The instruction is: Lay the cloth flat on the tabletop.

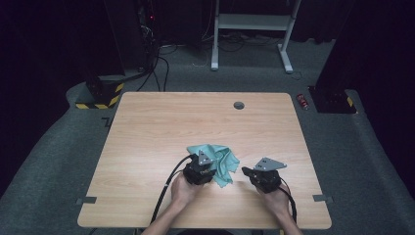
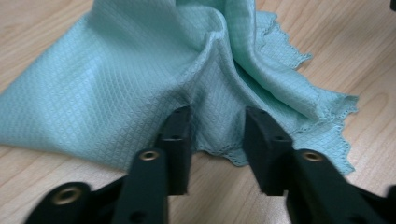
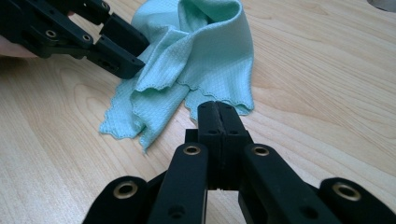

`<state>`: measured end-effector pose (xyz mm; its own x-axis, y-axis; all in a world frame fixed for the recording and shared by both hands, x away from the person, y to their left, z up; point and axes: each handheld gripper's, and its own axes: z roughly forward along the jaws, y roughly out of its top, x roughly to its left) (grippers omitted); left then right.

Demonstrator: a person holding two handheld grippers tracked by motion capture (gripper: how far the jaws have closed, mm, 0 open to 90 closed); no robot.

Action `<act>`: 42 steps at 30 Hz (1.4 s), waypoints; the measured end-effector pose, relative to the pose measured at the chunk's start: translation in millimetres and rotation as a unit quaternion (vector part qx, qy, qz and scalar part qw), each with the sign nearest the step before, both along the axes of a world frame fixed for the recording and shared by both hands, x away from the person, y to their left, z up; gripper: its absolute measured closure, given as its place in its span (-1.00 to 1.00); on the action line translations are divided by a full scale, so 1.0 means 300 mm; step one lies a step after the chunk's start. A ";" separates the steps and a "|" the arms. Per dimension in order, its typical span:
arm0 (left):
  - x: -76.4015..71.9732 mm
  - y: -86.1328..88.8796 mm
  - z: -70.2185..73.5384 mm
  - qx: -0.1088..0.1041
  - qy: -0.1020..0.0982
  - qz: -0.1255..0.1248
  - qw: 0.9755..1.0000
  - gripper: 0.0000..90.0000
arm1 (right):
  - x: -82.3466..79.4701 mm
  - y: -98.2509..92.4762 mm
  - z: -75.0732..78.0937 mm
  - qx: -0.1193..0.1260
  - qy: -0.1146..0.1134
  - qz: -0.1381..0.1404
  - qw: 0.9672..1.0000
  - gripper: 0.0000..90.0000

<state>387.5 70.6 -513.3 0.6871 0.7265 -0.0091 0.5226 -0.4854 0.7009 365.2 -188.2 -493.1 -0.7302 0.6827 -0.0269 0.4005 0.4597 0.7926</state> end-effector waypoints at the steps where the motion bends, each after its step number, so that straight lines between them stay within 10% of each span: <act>1: 0.001 -0.001 -0.003 -0.001 0.002 0.001 1.000 0.53 | 0.000 -0.002 0.000 0.000 0.000 -0.001 1.000 1.00; 6: 0.002 0.005 0.000 0.000 0.002 -0.008 1.000 0.92 | 0.000 0.010 -0.010 0.002 0.005 0.009 1.000 0.93; 16: -0.010 0.019 0.029 -0.028 -0.001 -0.016 0.999 0.95 | 0.002 0.105 -0.045 -0.011 0.032 0.054 0.998 0.43; 24: -0.016 0.047 0.059 -0.044 -0.005 -0.016 0.999 0.95 | 0.002 0.145 -0.063 -0.043 0.034 0.066 0.996 1.00; 42: -0.019 0.076 0.075 -0.080 0.002 -0.013 0.997 0.95 | -0.020 0.184 -0.082 -0.039 0.039 0.091 0.994 0.59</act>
<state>381.7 93.2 -490.7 0.7046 0.6981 -0.1273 0.5152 -0.3800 0.7682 359.1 -133.0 -517.7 -0.8430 0.5377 -0.0124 0.3650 0.5890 0.7210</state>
